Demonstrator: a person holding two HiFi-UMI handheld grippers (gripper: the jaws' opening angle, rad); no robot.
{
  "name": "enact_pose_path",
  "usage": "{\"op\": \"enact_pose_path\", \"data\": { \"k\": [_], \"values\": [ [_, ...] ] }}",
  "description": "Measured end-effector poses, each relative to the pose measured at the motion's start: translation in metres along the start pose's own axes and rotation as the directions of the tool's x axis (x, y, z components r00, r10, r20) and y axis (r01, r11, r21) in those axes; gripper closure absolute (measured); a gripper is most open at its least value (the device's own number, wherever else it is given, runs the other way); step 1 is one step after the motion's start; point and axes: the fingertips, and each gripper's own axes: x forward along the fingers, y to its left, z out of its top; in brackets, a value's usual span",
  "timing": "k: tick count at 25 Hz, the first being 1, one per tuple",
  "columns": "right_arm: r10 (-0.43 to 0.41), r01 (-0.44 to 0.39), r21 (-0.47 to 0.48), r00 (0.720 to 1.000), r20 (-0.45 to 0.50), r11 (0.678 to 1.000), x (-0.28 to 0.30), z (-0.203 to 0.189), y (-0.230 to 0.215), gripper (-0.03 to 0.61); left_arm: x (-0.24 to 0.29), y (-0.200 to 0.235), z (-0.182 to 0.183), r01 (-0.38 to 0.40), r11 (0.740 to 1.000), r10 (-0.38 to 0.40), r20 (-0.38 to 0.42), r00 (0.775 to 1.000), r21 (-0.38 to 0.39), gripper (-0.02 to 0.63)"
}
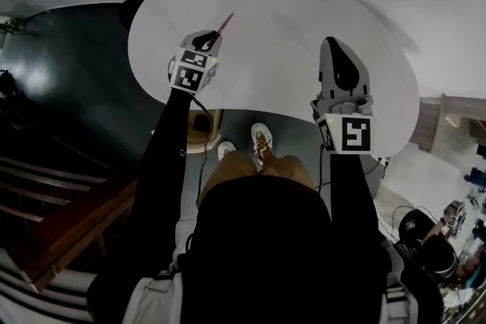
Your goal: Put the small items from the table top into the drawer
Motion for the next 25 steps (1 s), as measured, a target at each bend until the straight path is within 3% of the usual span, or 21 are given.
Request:
{"op": "enact_pose_path", "data": {
  "k": [3, 7, 9, 12, 14, 19, 25],
  "values": [
    [0.03, -0.031, 0.01, 0.999, 0.039, 0.999, 0.006, 0.01, 0.007, 0.551, -0.044, -0.011, 0.043, -0.054, 0.999, 0.054, 0.141, 0.989, 0.003, 0.56],
    [0.084, -0.086, 0.019, 0.993, 0.087, 0.996, 0.017, 0.022, 0.019, 0.551, -0.106, -0.03, 0.094, -0.132, 0.991, 0.128, 0.323, 0.938, -0.01, 0.56],
    [0.111, -0.114, 0.021, 0.988, 0.108, 0.993, 0.023, 0.029, 0.029, 0.551, -0.143, -0.034, 0.113, -0.19, 0.981, 0.185, 0.421, 0.888, -0.031, 0.56],
    [0.15, -0.154, 0.02, 0.979, 0.137, 0.988, 0.031, 0.039, 0.044, 0.551, -0.197, -0.035, 0.133, -0.293, 0.952, 0.29, 0.546, 0.786, -0.085, 0.561],
    [0.175, -0.18, 0.025, 0.974, 0.145, 0.983, 0.036, 0.042, 0.052, 0.551, -0.212, -0.037, 0.135, -0.313, 0.944, 0.317, 0.571, 0.757, -0.109, 0.56],
    [0.248, -0.256, 0.034, 0.956, 0.156, 0.966, 0.045, 0.042, 0.076, 0.551, -0.231, -0.033, 0.122, -0.358, 0.922, 0.376, 0.557, 0.74, -0.146, 0.56],
    [0.377, -0.389, 0.044, 0.911, 0.169, 0.92, 0.064, 0.045, 0.124, 0.551, -0.271, -0.01, 0.09, -0.472, 0.856, 0.51, 0.496, 0.703, -0.211, 0.56]
  ]
}}
